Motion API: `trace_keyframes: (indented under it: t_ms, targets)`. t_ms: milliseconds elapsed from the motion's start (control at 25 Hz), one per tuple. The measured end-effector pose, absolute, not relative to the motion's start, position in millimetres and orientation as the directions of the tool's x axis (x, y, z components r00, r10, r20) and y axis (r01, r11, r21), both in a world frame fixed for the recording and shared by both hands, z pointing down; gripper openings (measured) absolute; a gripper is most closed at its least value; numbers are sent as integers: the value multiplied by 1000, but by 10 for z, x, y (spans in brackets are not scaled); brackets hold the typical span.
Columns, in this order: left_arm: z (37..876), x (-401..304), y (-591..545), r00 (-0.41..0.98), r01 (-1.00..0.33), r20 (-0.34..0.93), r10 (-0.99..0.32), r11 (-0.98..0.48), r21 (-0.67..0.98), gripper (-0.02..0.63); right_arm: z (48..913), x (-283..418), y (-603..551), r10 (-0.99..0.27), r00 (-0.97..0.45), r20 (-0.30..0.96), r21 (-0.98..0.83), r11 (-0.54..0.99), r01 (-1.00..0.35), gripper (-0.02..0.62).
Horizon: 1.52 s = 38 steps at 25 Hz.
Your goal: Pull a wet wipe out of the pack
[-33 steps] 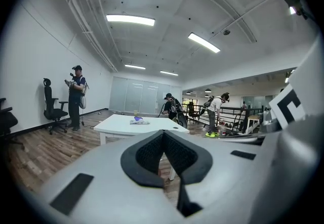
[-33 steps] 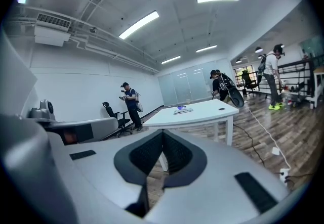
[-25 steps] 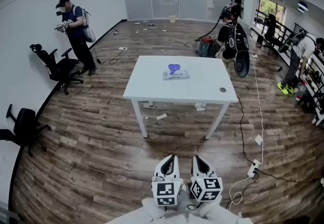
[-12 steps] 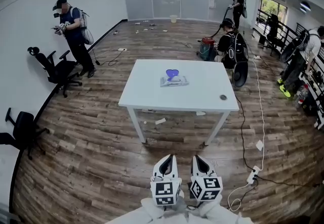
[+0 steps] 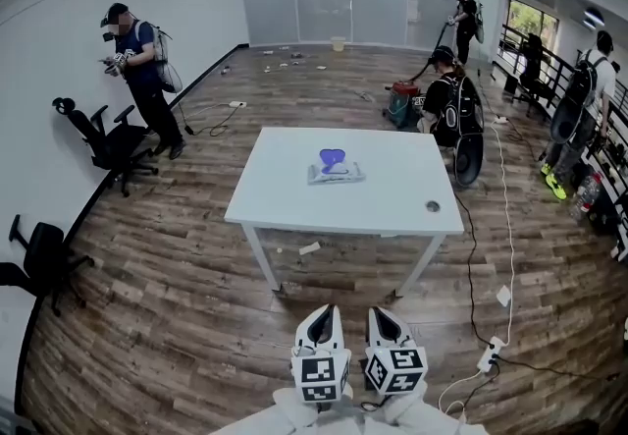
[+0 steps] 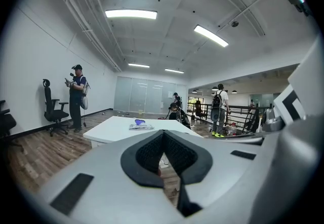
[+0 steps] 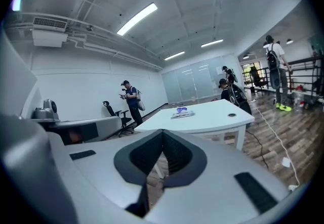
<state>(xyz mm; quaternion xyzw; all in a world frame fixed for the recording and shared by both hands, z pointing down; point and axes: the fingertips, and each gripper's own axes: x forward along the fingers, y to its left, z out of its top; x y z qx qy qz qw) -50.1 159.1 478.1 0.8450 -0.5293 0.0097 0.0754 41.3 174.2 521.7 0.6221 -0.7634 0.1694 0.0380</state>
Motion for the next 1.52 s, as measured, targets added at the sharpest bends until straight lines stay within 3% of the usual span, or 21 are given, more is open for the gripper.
trace_keyframes:
  t_ms: [1520]
  targets:
    - [4889, -162, 345, 391, -919, 107, -914, -381, 103, 0, 5353, 810, 505, -919, -268, 289, -215, 211, -954, 9]
